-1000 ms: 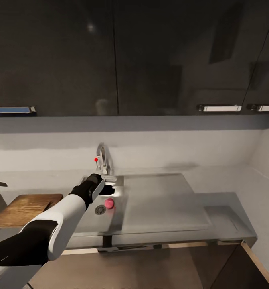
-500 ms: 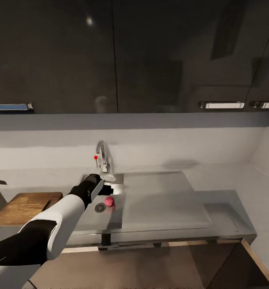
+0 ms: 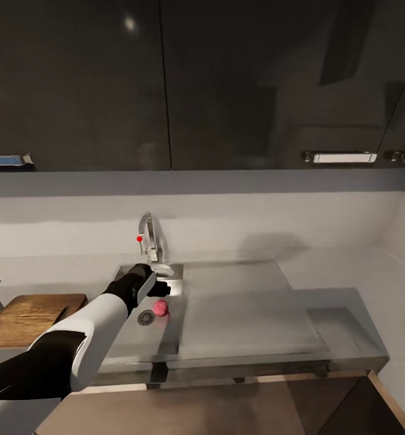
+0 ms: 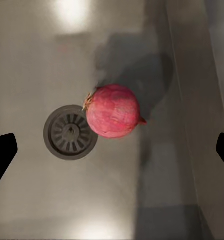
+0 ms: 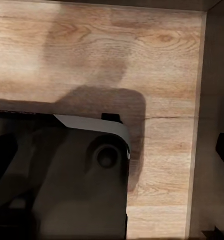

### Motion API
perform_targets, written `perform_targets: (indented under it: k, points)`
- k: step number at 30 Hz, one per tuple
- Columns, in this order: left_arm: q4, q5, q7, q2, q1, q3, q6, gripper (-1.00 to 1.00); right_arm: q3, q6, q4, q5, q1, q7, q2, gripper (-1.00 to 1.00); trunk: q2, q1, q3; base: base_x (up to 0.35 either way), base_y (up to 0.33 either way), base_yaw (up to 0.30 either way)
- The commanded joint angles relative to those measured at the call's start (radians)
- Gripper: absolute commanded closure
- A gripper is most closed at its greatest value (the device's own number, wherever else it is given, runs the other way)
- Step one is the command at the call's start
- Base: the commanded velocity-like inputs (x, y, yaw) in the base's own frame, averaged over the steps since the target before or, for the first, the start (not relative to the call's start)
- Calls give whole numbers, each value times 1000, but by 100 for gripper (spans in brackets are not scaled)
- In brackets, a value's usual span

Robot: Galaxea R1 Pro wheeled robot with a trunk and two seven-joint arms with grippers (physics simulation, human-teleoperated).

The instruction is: In the kitchen, take the Vidalia onion out of the sink, dice it on the chopping board with the paring knife, put the diced onion into the bowl on the countertop, then place both the paring knife and the chopping board into the sink.

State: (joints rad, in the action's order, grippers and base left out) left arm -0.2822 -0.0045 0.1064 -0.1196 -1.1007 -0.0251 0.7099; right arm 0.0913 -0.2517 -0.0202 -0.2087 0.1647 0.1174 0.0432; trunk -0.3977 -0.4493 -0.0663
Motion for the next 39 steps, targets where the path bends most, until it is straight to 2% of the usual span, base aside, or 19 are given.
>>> perform_targets:
  k: [1, 15, 21, 39]
  points:
    - [0, 0, 3, 0, -1, -3, 5, -100, 8, -1, 1, -11, 1, 4, 1, -100, -2, -1, -2, 27, -9, 0]
    - [5, 0, 3, 2, 0, -3, 5, -100, 9, 8, 0, -11, 1, 4, 6, -100, -2, -1, -5, 73, -1, 0]
    - [5, 0, 3, 10, 0, -3, 5, -100, 8, 8, 0, -11, 1, 5, 6, -100, -2, -1, -14, 112, 0, 0]
    - [24, 0, 3, 12, 1, -3, 5, -100, 8, 8, 1, -10, 1, 4, 6, -100, -2, -1, -42, 55, 0, 0]
